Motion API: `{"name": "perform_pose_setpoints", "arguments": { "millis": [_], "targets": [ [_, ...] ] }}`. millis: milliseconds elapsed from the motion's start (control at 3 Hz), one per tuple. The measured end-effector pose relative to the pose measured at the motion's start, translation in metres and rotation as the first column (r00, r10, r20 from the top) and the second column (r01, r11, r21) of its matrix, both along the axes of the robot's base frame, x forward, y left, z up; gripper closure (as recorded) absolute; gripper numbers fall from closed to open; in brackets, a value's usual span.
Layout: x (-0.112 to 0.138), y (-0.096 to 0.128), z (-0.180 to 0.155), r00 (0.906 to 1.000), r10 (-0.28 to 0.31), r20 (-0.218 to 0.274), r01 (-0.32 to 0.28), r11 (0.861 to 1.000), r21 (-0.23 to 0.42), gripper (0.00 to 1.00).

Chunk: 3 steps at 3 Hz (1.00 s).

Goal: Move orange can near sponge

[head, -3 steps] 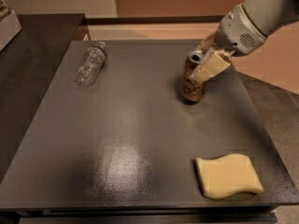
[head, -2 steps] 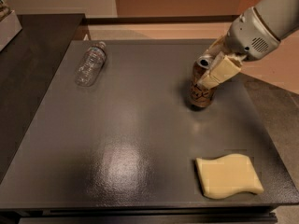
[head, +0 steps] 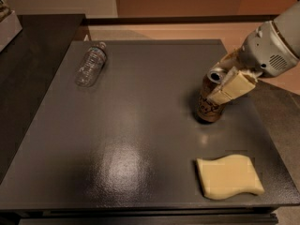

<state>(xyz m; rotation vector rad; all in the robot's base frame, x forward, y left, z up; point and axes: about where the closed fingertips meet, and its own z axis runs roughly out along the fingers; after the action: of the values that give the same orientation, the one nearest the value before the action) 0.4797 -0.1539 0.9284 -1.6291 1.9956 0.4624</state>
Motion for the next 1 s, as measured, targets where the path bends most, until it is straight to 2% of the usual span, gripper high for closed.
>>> {"name": "perform_pose_setpoints", "arguments": {
  "millis": [1000],
  "targets": [
    [-0.037, -0.001, -0.012, 0.9998, 0.015, -0.014, -0.015, 1.0, 0.002, 1.0]
  ]
}}
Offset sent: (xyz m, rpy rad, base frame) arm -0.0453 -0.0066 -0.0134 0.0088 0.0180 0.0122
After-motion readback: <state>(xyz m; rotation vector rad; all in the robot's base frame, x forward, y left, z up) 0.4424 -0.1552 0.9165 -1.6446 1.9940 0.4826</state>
